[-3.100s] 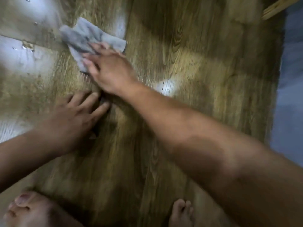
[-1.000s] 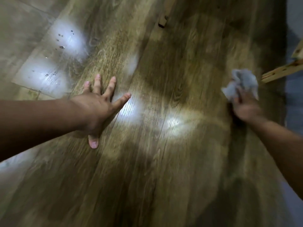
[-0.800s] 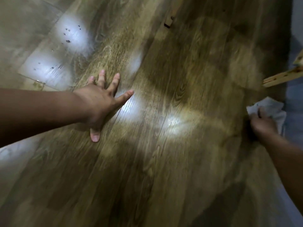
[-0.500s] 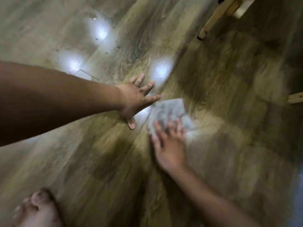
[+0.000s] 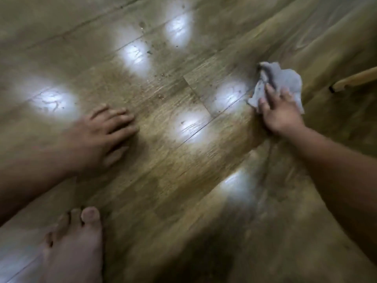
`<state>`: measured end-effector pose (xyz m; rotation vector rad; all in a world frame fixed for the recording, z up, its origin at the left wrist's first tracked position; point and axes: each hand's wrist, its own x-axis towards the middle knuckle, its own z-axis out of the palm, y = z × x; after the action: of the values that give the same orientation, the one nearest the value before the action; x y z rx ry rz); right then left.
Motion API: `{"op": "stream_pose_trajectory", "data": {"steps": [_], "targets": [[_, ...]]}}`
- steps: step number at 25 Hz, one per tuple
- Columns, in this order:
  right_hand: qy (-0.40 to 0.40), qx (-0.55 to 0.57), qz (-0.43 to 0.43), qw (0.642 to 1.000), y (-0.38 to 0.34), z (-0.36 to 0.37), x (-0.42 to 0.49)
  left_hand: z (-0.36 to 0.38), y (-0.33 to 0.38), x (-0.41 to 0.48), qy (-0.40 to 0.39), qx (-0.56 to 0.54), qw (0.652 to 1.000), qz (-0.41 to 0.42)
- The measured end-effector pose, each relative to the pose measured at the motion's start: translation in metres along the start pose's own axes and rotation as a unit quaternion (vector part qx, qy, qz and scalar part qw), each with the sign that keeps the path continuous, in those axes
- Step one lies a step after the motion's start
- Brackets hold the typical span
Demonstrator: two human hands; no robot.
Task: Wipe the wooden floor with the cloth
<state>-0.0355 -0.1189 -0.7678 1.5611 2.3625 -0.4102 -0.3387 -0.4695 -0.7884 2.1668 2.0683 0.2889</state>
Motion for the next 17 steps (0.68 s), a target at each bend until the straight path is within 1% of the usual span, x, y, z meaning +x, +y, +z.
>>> {"op": "stream_pose_trajectory", "data": {"steps": [1, 3, 5, 6, 7, 8, 9, 10, 11, 12, 13, 14, 15, 16, 17], "targets": [[-0.006, 0.005, 0.032, 0.999, 0.001, -0.009, 0.014, 0.011, 0.002, -0.011, -0.011, -0.003, 1.000, 0.012], [0.033, 0.032, 0.070, 0.996, -0.020, 0.000, 0.008, 0.022, 0.000, -0.021, -0.005, -0.017, 1.000, 0.010], [0.092, 0.050, 0.055, 0.993, -0.057, 0.034, -0.034, 0.024, 0.001, -0.018, 0.011, -0.033, 0.999, 0.002], [0.102, 0.042, 0.022, 0.994, -0.085, 0.051, -0.071, 0.024, 0.002, -0.016, 0.016, -0.048, 0.999, 0.004], [0.095, 0.034, -0.026, 0.995, -0.115, 0.069, -0.113, 0.023, 0.001, -0.016, 0.020, -0.061, 0.998, 0.003], [0.068, 0.027, -0.099, 0.992, -0.140, 0.088, -0.156, 0.022, -0.001, -0.016, 0.023, -0.072, 0.997, 0.003], [0.028, 0.020, -0.197, 0.980, -0.163, 0.101, -0.196, 0.019, -0.003, -0.016, 0.028, -0.083, 0.996, 0.004], [-0.028, 0.010, -0.299, 0.954, -0.177, 0.104, -0.221, 0.017, -0.003, -0.018, 0.036, -0.104, 0.994, 0.002], [-0.070, -0.009, -0.377, 0.923, -0.181, 0.104, -0.226, 0.016, -0.003, -0.020, 0.045, -0.135, 0.990, -0.002], [-0.087, -0.019, -0.424, 0.901, -0.174, 0.101, -0.212, 0.015, -0.002, -0.022, 0.055, -0.161, 0.985, -0.006], [-0.073, -0.029, -0.424, 0.902, -0.163, 0.092, -0.185, 0.014, -0.003, -0.022, 0.060, -0.179, 0.982, -0.010], [-0.039, -0.032, -0.375, 0.926, -0.153, 0.078, -0.151, 0.013, -0.007, -0.021, 0.054, -0.194, 0.979, -0.017], [0.014, -0.040, -0.300, 0.953, -0.140, 0.063, -0.110, 0.014, -0.009, -0.019, 0.046, -0.200, 0.978, -0.023], [0.037, -0.050, -0.213, 0.975, -0.125, 0.045, -0.067, 0.013, -0.009, -0.019, 0.041, -0.205, 0.978, -0.029], [0.039, -0.046, -0.129, 0.990, -0.109, 0.023, -0.022, 0.011, -0.008, -0.021, 0.036, -0.211, 0.976, -0.035]]}}
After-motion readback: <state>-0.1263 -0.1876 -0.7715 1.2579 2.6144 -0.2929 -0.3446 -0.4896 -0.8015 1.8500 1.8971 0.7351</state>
